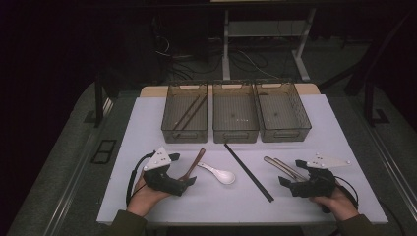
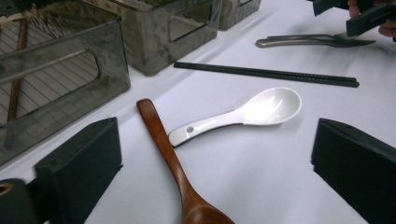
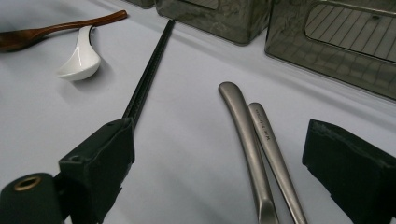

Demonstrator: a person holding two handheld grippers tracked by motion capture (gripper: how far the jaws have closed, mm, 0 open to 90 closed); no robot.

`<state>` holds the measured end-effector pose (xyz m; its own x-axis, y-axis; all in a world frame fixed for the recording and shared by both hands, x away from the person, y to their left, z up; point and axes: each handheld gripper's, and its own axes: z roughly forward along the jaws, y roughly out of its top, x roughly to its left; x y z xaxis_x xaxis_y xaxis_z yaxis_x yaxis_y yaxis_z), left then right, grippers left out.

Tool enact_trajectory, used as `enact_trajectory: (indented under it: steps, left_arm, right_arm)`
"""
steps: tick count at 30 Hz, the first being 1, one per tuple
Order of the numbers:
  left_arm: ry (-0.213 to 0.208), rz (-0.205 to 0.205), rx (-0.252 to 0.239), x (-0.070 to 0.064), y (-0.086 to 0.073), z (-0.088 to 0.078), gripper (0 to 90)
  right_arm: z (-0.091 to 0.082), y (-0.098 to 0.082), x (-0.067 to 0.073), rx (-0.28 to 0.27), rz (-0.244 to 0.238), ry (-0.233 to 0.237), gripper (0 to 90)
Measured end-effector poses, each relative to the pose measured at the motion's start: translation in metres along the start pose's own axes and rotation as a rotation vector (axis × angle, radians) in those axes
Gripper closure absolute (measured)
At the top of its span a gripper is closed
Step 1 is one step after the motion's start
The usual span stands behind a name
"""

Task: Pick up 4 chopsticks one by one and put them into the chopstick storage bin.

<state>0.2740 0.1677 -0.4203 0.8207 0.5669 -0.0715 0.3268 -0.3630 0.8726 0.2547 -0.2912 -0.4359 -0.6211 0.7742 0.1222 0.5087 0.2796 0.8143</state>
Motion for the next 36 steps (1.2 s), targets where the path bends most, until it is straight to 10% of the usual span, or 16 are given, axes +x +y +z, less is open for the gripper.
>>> enact_trajectory:
  steps: [12, 36]
  left_arm:
    - [-0.006, 0.016, 0.017, -0.003, -0.003, 0.002, 0.0]
    - [-0.013, 0.018, 0.026, -0.004, -0.002, 0.003, 0.0]
  right_arm:
    - [-0.004, 0.007, 0.006, 0.063, -0.026, 0.032, 10.2]
    - [0.030, 0.018, 0.042, 0.180, -0.048, 0.139, 53.3]
